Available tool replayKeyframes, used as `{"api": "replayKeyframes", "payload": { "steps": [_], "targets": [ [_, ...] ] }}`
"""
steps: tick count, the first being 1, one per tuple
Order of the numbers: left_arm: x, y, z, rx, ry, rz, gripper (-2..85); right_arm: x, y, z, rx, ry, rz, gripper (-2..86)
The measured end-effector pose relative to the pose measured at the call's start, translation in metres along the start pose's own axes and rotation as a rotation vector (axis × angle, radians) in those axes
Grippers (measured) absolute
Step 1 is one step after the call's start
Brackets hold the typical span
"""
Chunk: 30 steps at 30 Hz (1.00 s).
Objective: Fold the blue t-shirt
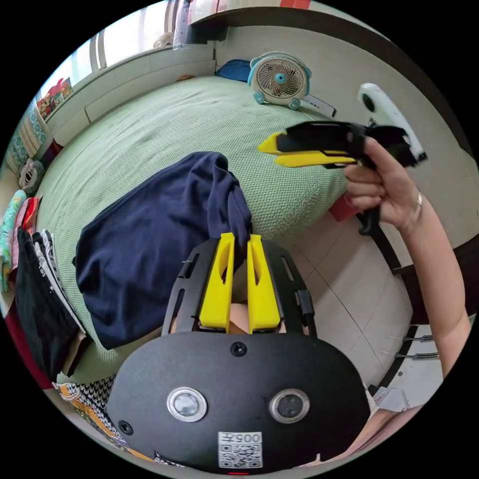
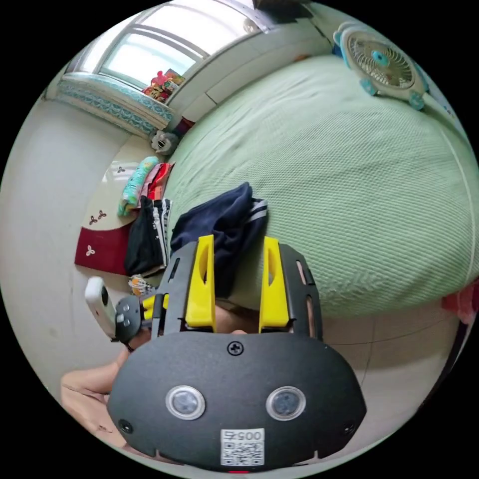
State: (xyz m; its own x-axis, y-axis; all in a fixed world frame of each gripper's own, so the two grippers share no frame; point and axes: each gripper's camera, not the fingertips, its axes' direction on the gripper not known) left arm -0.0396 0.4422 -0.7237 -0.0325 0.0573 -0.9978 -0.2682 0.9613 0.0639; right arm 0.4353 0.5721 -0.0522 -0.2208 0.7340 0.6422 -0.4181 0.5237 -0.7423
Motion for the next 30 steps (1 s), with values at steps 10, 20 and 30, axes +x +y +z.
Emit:
{"api": "replayKeyframes", "payload": {
  "steps": [10,20,30],
  "targets": [
    [-0.044,0.017,-0.015,0.010,0.076,0.001,5.7,0.031,-0.075,0.087,-0.161,-0.033,0.171,14.7],
    [-0.097,0.039,-0.045,0.034,0.141,-0.002,5.7,0.033,-0.092,0.117,-0.055,-0.024,0.312,5.3],
    [-0.174,0.084,-0.097,0.111,0.162,-0.058,5.7,-0.108,-0.118,0.121,0.021,0.197,0.084,3.8]
  ]
}}
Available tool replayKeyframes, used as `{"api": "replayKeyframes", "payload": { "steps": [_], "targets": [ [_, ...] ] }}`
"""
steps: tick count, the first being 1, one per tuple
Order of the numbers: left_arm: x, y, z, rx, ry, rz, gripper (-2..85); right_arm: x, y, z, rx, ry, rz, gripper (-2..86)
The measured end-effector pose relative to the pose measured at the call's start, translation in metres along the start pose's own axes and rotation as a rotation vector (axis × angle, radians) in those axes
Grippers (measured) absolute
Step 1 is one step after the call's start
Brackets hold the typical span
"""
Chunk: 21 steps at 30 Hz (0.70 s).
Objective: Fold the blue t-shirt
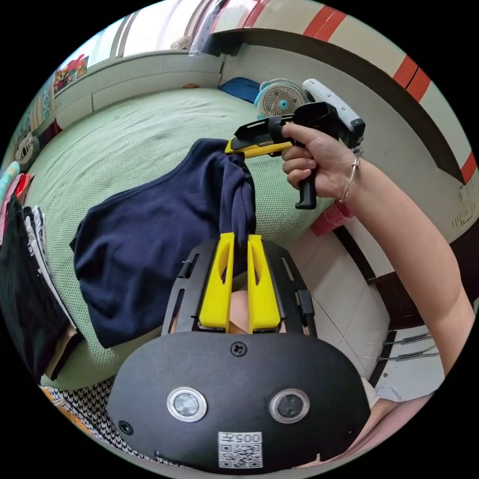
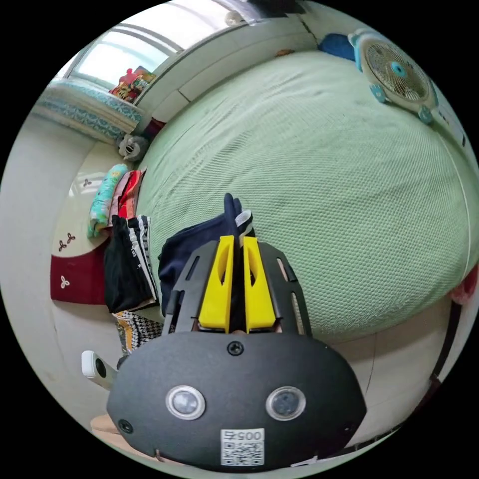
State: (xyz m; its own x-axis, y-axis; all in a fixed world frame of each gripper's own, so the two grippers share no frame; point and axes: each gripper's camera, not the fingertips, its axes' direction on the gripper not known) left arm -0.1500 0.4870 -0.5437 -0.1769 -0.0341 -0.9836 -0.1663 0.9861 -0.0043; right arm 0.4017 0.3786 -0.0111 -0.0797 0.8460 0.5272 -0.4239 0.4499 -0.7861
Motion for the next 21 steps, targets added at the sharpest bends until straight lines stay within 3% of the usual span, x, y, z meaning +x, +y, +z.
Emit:
{"api": "replayKeyframes", "payload": {
  "steps": [7,12,17,21],
  "targets": [
    [-0.083,0.052,-0.071,0.095,-0.028,-0.150,5.7,-0.148,0.003,0.030,0.006,0.085,-0.221,3.9],
    [-0.163,0.102,-0.093,0.058,-0.121,-0.335,6.8,-0.248,0.011,0.097,-0.050,-0.059,-0.375,4.8],
    [-0.245,0.162,-0.101,-0.016,-0.176,-0.568,8.1,-0.280,0.016,0.128,-0.089,-0.147,-0.382,7.3],
    [-0.262,0.171,-0.109,0.015,-0.142,-0.565,9.6,-0.266,0.024,0.131,-0.082,0.045,-0.470,7.5]
  ]
}}
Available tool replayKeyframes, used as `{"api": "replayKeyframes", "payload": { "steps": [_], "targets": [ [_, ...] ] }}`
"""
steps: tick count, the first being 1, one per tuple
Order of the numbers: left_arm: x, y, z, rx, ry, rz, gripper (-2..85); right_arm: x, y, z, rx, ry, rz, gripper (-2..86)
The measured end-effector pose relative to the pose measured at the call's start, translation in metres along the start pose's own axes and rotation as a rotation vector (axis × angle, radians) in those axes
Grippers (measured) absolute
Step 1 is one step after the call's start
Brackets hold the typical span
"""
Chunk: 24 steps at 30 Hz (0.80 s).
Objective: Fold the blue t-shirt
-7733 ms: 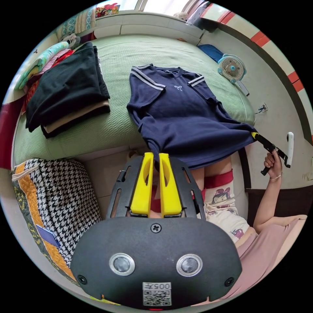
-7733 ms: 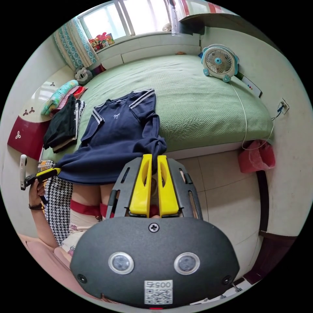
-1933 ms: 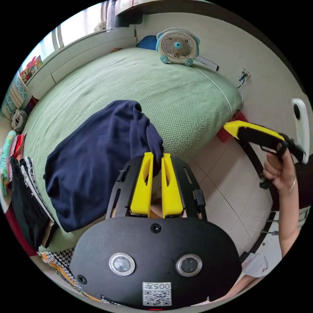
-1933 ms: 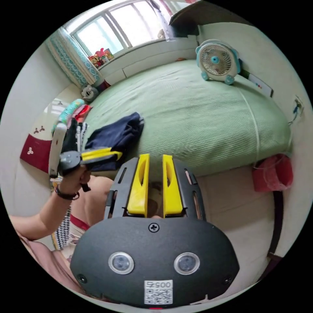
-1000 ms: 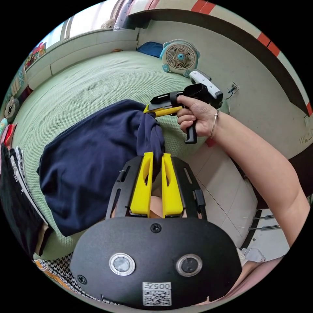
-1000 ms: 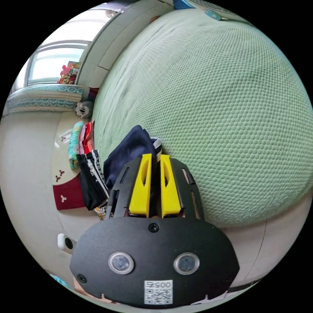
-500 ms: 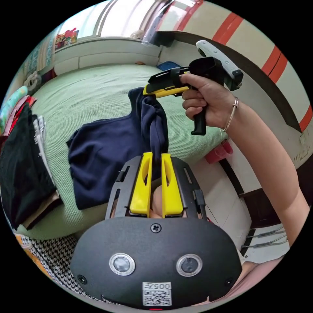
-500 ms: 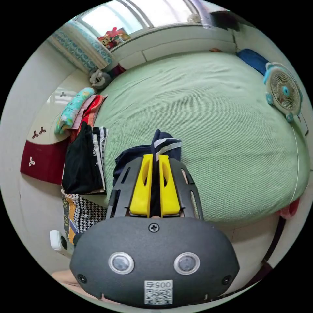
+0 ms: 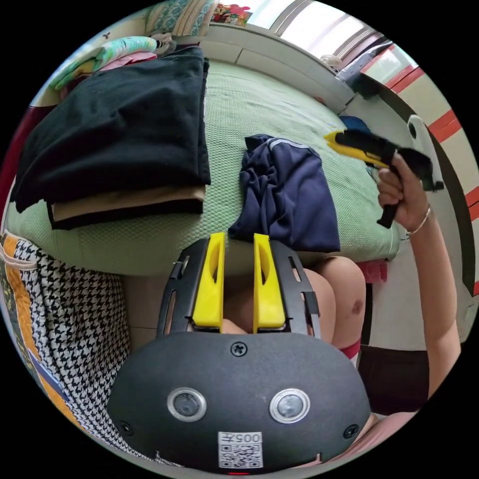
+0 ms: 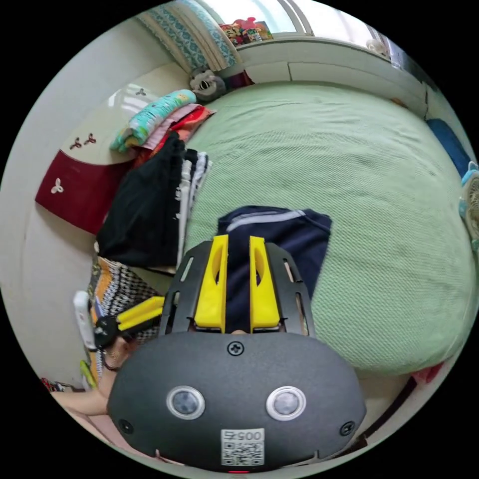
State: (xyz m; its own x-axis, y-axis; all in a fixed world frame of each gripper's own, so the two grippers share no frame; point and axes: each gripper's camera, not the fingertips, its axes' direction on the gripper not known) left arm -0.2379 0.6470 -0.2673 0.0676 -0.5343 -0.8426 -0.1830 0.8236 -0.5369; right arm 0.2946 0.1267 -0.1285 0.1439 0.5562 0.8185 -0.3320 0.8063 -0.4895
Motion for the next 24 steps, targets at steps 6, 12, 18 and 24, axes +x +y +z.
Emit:
{"api": "replayKeyframes", "payload": {
  "steps": [6,12,18,24],
  "targets": [
    [0.023,-0.032,0.016,0.000,0.050,0.109,12.9,0.033,0.042,0.017,-0.095,0.154,0.014,7.6],
    [0.011,-0.051,0.049,-0.088,-0.079,0.076,8.9,0.056,0.050,0.031,-0.134,0.142,0.087,9.2],
    [-0.002,-0.041,0.025,-0.003,-0.232,0.006,1.8,0.058,0.023,0.036,-0.043,0.013,0.115,11.8],
    [-0.015,-0.035,0.017,-0.012,-0.194,0.001,5.1,0.046,0.004,0.078,-0.072,0.014,0.147,11.3]
  ]
}}
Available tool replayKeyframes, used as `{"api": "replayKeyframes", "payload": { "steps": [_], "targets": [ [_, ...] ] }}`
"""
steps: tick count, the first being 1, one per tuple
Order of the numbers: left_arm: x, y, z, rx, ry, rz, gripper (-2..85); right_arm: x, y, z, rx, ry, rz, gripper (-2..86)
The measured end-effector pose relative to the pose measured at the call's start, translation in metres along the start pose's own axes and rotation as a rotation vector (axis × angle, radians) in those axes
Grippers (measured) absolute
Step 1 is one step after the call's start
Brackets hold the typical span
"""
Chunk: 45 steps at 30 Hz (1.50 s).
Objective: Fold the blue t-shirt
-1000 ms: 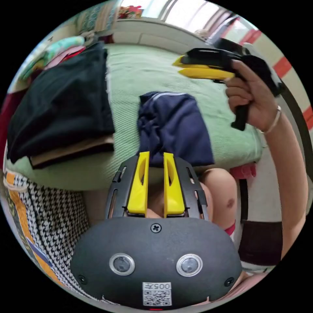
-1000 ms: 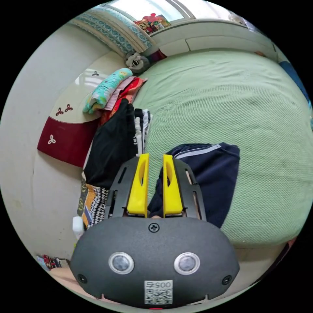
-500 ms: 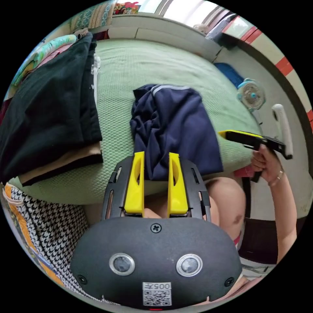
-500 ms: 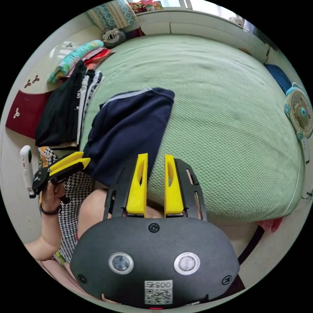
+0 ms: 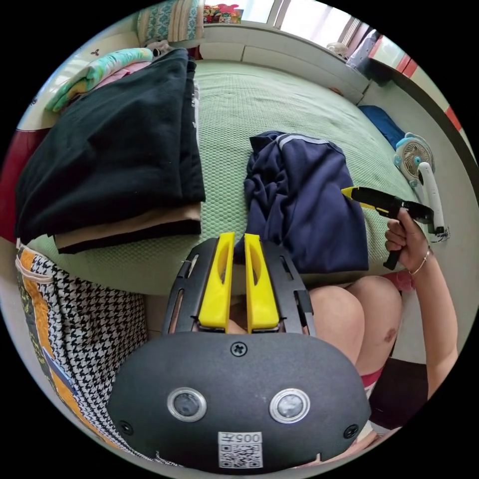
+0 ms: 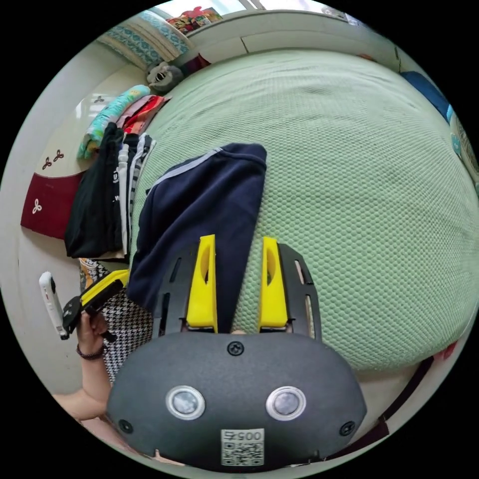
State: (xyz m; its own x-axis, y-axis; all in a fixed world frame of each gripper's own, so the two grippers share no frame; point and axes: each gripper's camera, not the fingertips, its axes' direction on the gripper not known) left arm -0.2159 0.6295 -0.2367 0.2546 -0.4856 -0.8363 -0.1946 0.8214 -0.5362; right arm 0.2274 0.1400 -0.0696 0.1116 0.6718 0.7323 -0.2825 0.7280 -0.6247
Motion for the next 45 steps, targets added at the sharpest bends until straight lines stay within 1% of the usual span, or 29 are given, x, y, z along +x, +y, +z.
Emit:
{"api": "replayKeyframes", "payload": {
  "steps": [1,2,3,5,10,13,15,16,18,22,24,25,26,27,28,30,31,33,35,38,40,41,42,45],
  "targets": [
    [-0.002,0.002,-0.002,0.005,0.001,-0.009,5.1,-0.004,0.000,0.001,0.010,0.008,-0.017,9.1],
    [-0.003,0.004,-0.004,0.005,0.009,-0.014,5.1,-0.012,0.000,0.003,0.005,-0.039,-0.065,4.8],
    [-0.003,0.004,-0.004,0.005,0.012,-0.014,5.1,-0.017,-0.001,0.006,-0.002,-0.046,-0.080,2.6],
    [0.002,0.004,-0.006,-0.006,0.004,-0.005,5.2,-0.023,-0.005,0.006,-0.009,-0.004,-0.114,0.8],
    [0.019,0.001,-0.011,-0.020,0.001,0.027,5.2,-0.012,-0.026,-0.020,-0.012,-0.036,-0.111,-0.5],
    [0.030,0.001,-0.014,-0.013,0.010,0.043,5.2,0.007,-0.039,-0.048,0.011,0.119,-0.109,-0.7],
    [0.035,0.000,-0.015,-0.012,0.025,0.049,5.1,0.036,-0.045,-0.072,0.009,0.240,-0.098,-0.7],
    [0.038,0.000,-0.016,-0.015,0.034,0.057,5.1,0.046,-0.045,-0.078,0.007,0.270,-0.089,-0.7],
    [0.043,-0.001,-0.015,-0.024,0.034,0.071,5.2,0.085,-0.047,-0.106,0.008,0.397,-0.026,-0.6],
    [0.050,0.000,-0.016,-0.037,0.030,0.087,5.2,0.135,-0.050,-0.147,0.026,0.592,0.027,-0.4],
    [0.051,0.000,-0.017,-0.042,0.030,0.084,5.2,0.154,-0.054,-0.171,0.075,0.761,0.075,0.2],
    [0.051,0.000,-0.017,-0.048,0.029,0.082,5.2,0.157,-0.055,-0.178,0.103,0.807,0.104,0.5],
    [0.052,0.000,-0.018,-0.053,0.030,0.082,5.2,0.161,-0.056,-0.192,0.159,0.869,0.175,1.4],
    [0.052,0.001,-0.018,-0.054,0.029,0.083,5.2,0.162,-0.055,-0.203,0.206,0.881,0.236,2.7],
    [0.052,0.001,-0.020,-0.055,0.027,0.082,5.2,0.162,-0.053,-0.206,0.217,0.859,0.243,3.1],
    [0.051,0.002,-0.022,-0.056,0.029,0.079,5.2,0.149,-0.042,-0.204,0.232,0.673,0.169,5.7],
    [0.051,0.003,-0.024,-0.057,0.037,0.079,5.2,0.145,-0.038,-0.200,0.217,0.620,0.148,6.6],
    [0.051,0.003,-0.026,-0.060,0.048,0.077,5.2,0.122,-0.020,-0.171,0.109,0.421,0.084,10.4],
    [0.054,0.003,-0.029,-0.066,0.055,0.081,5.2,0.102,-0.003,-0.145,0.050,0.372,0.045,12.9],
    [0.061,0.006,-0.038,-0.065,0.075,0.097,5.2,0.087,0.011,-0.106,-0.002,0.479,0.063,14.8],
    [0.064,0.009,-0.048,-0.053,0.075,0.111,5.2,0.091,0.014,-0.090,-0.023,0.540,0.105,13.8],
    [0.065,0.011,-0.056,-0.042,0.075,0.116,5.2,0.089,0.017,-0.089,0.010,0.534,0.100,12.6],
    [0.065,0.013,-0.060,-0.037,0.078,0.118,5.2,0.088,0.020,-0.093,0.027,0.571,0.123,10.4],
    [0.060,0.021,-0.077,-0.021,0.087,0.119,5.2,0.084,0.030,-0.101,-0.011,0.626,0.068,4.2]
  ]
}}
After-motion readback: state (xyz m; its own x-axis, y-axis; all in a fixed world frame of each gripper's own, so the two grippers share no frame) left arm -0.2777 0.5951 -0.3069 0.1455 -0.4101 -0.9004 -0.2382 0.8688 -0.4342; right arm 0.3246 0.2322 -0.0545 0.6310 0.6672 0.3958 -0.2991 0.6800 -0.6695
